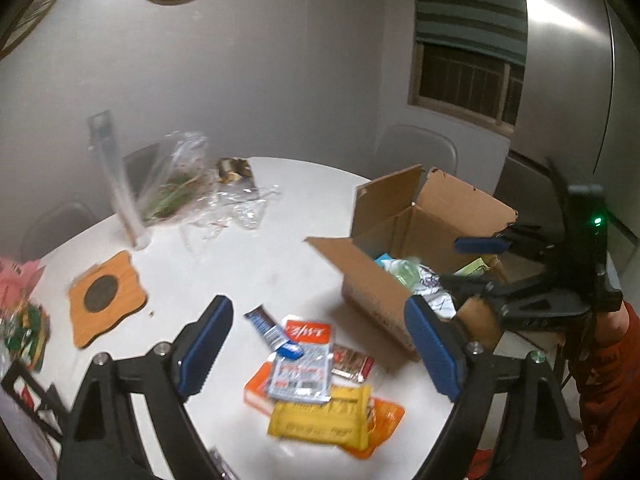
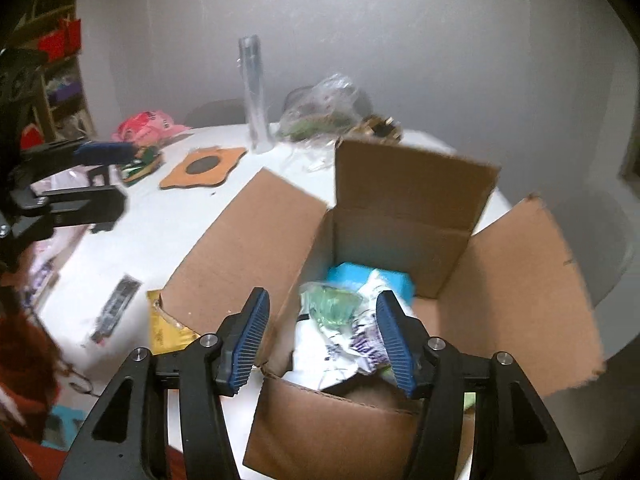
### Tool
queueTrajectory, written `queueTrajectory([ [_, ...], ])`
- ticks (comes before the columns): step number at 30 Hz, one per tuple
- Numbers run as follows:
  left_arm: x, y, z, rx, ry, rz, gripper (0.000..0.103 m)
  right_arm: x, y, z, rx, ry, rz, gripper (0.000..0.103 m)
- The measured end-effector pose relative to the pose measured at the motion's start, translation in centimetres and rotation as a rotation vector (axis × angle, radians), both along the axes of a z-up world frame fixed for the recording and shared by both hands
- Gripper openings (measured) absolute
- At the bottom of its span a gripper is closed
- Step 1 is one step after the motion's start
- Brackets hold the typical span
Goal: Organize snacks
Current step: 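Lower left tool onto silver-wrapped bar while right tool approaches yellow wafer pack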
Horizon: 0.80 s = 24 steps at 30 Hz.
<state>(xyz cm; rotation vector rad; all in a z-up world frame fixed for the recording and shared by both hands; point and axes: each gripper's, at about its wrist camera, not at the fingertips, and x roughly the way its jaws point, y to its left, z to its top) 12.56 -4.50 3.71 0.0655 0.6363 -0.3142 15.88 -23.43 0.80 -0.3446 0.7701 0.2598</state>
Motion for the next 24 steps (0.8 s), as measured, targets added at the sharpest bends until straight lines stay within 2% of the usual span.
queueTrajectory([
  [2,-1.5,1.3,-0.2,-0.010,-0.012,0.024,0.085,-1.3,0.6,0.8,-0.004,-0.053,-0.004,0.052],
  [6,-4.0,3.7,-1.4,-0.025,-0.026,0.079,0.085,-4.9,3.4,2.1,0.051,-0.131,0.072,0.052],
  [10,-5.9,5.8,-3.6,-0.047,-0.013,0.138,0.085,-7.1,6.5,1.6,0.106,-0.124,0.173,0.052],
  [15,-7.6,7.9,-7.7,-0.062,0.031,0.215,0.085,-7.9,9.9,-1.8,0.123,-0.025,0.297,0.052],
  [18,-8.1,8.7,-10.3,-0.068,0.064,0.269,0.085,-7.8,11.1,-4.3,0.114,0.023,0.328,0.053],
  [24,-8.9,9.8,-15.2,-0.092,0.138,0.370,0.084,-6.6,11.5,-8.9,0.078,0.054,0.305,0.067],
])
